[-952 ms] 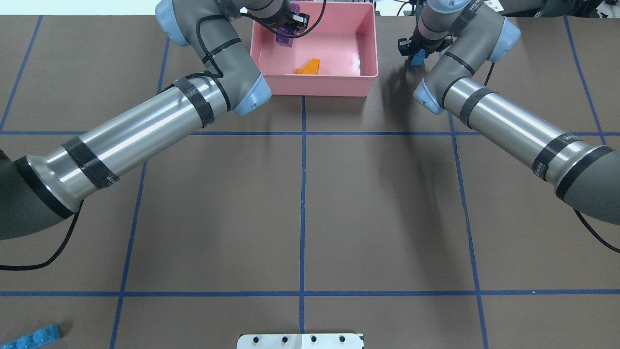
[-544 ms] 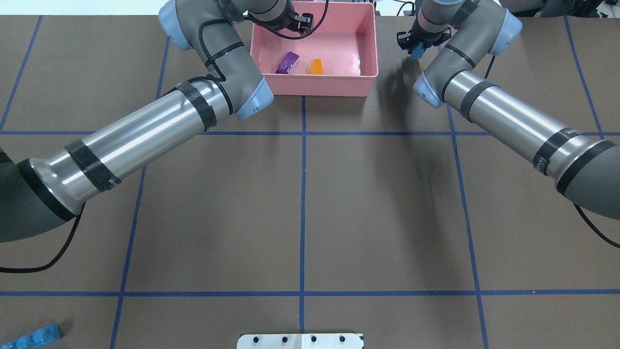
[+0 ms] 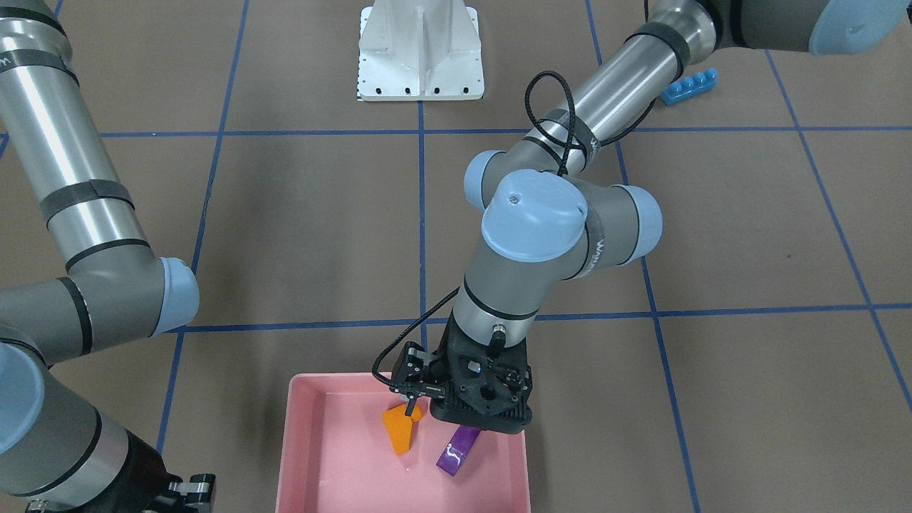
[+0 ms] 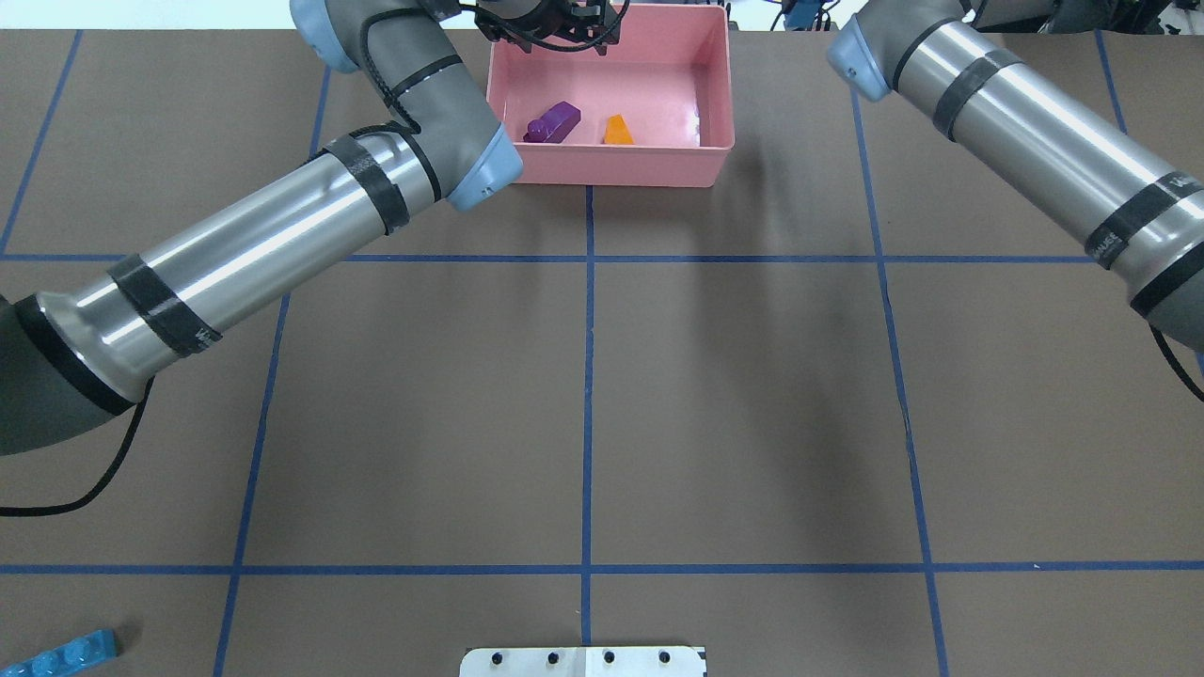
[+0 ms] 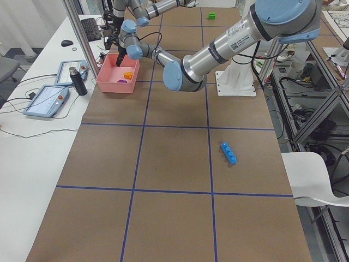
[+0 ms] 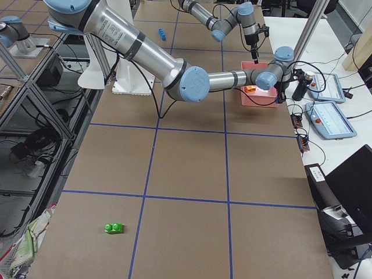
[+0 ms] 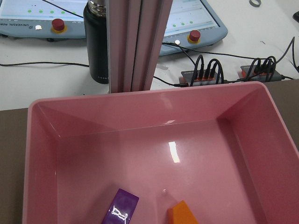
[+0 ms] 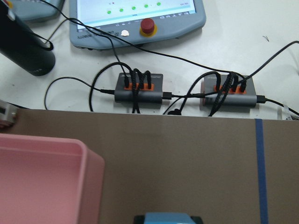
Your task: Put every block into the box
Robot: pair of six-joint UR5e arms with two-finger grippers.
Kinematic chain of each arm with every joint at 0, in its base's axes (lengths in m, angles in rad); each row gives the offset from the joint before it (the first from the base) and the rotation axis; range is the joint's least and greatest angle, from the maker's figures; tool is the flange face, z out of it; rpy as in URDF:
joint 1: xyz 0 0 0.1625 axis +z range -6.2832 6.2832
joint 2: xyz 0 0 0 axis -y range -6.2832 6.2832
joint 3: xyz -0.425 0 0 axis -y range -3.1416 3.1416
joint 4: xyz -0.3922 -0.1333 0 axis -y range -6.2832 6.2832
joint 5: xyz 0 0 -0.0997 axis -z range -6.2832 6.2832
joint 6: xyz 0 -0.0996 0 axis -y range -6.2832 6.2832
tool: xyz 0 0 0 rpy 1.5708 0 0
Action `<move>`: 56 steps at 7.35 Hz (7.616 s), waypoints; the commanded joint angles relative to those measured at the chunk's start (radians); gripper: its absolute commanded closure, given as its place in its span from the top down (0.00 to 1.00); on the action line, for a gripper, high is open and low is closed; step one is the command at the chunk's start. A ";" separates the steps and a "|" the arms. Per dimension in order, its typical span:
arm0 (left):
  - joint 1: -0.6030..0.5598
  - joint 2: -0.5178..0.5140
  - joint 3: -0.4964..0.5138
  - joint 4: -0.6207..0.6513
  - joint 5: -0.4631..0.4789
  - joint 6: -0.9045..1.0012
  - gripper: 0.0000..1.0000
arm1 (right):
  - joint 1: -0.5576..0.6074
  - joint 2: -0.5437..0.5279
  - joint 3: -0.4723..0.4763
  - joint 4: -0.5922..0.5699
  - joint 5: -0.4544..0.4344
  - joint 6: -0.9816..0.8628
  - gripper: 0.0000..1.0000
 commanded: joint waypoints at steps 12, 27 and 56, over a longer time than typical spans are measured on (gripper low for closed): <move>-0.084 1.157 -1.168 0.416 -0.308 0.410 1.00 | -0.201 0.097 -0.001 0.047 -0.280 0.117 0.99; 0.577 1.561 -1.253 0.402 -0.162 0.400 1.00 | 0.147 -0.886 0.953 -0.206 0.248 -0.047 1.00; -0.308 0.630 -0.951 0.577 -0.578 0.187 0.00 | 0.268 -1.676 0.876 -0.198 0.091 -1.049 1.00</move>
